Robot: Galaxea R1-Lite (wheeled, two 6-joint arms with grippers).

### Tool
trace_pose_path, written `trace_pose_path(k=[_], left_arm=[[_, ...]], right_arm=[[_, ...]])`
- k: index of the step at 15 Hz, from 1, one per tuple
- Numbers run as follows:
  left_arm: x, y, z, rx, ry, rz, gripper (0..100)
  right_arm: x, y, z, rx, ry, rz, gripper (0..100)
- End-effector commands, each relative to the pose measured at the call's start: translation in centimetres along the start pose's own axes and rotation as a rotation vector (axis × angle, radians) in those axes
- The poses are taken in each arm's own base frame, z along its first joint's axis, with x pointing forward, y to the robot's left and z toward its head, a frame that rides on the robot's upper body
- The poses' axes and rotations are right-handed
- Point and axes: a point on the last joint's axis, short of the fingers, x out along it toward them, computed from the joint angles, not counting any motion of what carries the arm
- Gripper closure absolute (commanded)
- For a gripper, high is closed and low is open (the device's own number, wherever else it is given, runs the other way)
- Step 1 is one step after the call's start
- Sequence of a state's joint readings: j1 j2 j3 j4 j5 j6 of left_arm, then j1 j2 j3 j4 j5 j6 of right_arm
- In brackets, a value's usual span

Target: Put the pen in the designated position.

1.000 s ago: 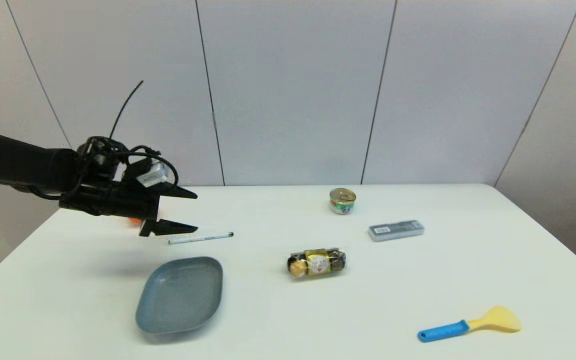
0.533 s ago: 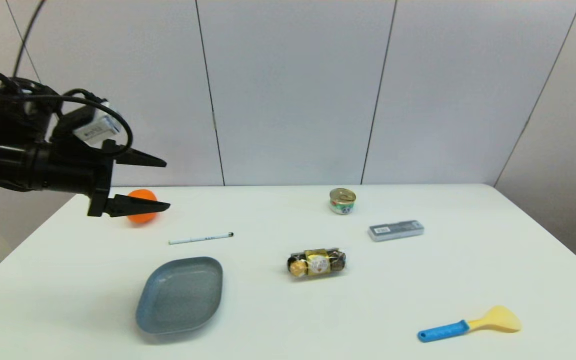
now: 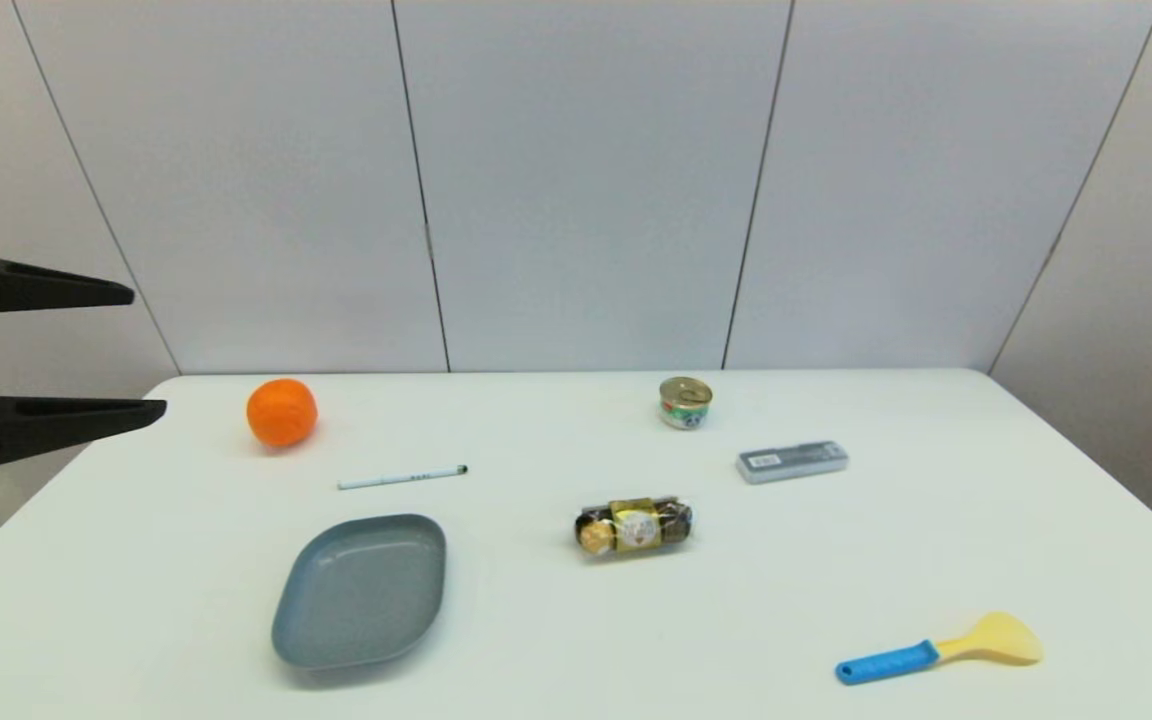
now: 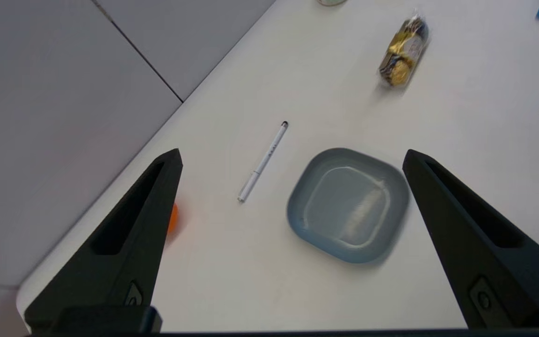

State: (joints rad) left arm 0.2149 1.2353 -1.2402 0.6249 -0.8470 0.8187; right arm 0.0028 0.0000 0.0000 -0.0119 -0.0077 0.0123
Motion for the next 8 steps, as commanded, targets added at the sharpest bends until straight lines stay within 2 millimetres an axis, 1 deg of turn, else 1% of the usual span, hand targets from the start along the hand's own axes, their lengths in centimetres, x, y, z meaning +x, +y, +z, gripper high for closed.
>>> trace_pose_path(k=[1,3,4,5,8], left_arm=[[-4.9,-7.5,0.1,-0.112,-0.024,0.162,0],[-6.2,-10.6,-0.7,-0.162,-0.027,0.221,0],[-6.8,-11.7,-1.1,-0.176,-0.034,0.254,0],[-7.2,-12.6,-1.7,-0.178,-0.042,0.292,0],[-7.9,-14.4,-3.6,-0.195,-0.077,0.42,0]], right_arm=[[0.0,0.0,0.0,0.0,0.001,0.0,0],[0.0,0.0,0.0,0.0,0.001,0.0,0],[0.0,0.0,0.0,0.0,0.001,0.0,0],[0.0,0.0,0.0,0.0,0.001,0.0,0],[0.0,0.0,0.0,0.0,0.001,0.0,0]])
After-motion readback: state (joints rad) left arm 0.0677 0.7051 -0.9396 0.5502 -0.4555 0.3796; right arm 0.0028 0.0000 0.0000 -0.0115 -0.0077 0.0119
